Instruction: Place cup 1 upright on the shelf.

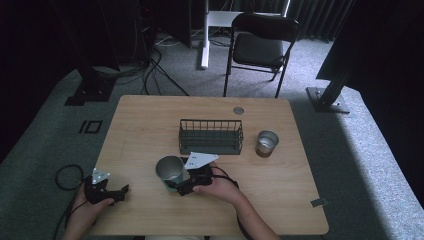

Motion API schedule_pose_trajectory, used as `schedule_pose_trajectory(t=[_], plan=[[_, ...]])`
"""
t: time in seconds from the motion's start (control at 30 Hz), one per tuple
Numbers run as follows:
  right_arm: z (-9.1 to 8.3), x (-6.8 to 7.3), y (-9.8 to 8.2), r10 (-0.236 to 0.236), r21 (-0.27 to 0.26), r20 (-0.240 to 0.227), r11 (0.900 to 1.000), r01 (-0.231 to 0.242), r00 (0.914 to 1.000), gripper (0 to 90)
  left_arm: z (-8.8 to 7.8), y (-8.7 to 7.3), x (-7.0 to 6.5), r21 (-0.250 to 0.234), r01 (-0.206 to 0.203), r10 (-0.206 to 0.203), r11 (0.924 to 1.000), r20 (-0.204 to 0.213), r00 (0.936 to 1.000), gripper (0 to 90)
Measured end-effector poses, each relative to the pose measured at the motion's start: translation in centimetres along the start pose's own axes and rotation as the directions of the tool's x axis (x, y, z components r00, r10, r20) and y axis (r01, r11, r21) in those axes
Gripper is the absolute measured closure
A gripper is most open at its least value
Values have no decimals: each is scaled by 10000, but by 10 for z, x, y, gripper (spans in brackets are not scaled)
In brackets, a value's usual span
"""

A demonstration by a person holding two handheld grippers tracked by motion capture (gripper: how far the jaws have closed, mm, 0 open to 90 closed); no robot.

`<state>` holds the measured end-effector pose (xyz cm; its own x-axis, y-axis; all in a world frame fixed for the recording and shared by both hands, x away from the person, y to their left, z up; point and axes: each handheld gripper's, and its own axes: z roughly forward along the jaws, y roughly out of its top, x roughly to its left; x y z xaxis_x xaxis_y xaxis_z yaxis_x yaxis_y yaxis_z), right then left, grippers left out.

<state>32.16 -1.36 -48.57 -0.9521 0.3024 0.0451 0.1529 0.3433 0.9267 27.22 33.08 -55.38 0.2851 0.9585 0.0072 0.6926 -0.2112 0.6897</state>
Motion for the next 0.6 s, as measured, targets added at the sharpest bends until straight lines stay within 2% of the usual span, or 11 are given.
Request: schedule_pose_trajectory(t=[0.27, 0.37, 0.43, 0.6], plan=[[-17, -9, 19, -44, -372, 347, 9993, 57, 9994, 130, 0, 0, 0, -4, 18, -18, 10000, 9, 10000, 25], [-18, -10, 21, -74, -383, 374, 9992, 88, 9993, 131, 0, 0, 0, -5, 20, -20, 10000, 6, 10000, 25], [-25, -15, 30, -29, -606, 610, 9981, 66, 9981, 131, 0, 0, 0, -23, -5, 5, 10000, -6, 10000, 25], [-29, -18, 38, -101, -574, 623, 9983, 137, 9980, 131, 0, 0, 0, -9, 15, -15, 10000, 4, 10000, 25]])
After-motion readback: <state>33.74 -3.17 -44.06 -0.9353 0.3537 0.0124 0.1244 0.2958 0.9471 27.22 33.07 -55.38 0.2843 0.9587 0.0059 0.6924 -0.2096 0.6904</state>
